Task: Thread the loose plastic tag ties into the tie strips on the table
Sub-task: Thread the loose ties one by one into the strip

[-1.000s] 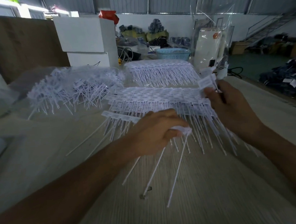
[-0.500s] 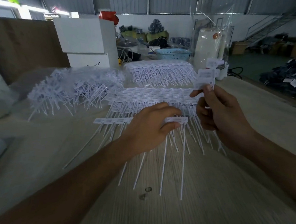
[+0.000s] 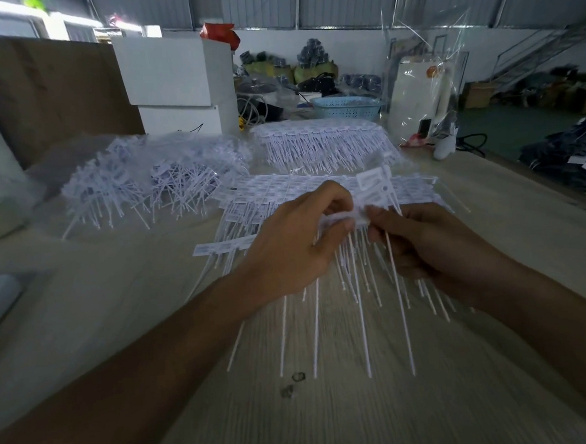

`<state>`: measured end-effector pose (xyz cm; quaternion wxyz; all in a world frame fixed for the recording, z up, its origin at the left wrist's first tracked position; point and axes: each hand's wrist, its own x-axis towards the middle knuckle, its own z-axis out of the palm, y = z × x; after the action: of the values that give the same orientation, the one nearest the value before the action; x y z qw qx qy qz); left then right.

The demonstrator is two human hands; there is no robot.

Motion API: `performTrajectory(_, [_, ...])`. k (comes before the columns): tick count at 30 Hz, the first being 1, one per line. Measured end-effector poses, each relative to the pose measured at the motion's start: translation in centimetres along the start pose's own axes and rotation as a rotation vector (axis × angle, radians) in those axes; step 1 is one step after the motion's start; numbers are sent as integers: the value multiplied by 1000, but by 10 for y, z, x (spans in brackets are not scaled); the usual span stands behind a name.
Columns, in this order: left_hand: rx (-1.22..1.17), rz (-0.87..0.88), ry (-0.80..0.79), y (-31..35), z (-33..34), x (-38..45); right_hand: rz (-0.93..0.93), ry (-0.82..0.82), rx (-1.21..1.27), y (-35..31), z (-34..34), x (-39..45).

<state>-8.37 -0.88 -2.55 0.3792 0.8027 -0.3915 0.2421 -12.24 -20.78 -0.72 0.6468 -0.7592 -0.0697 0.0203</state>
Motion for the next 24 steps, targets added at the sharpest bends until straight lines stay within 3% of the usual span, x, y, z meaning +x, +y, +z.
performTrajectory(6, [198, -42, -86, -8, 0, -3, 37, 37, 23, -1, -1, -1])
performTrajectory(12, [288, 29, -98, -2, -3, -2, -246, 110, -387, -2, 0, -4])
performTrajectory(19, [325, 35, -142, -5, -5, -2, -348, 80, -591, 0, -4, -3])
performTrajectory(24, [186, -90, -138, -9, -3, -1, -478, 82, -799, 2, -3, -2])
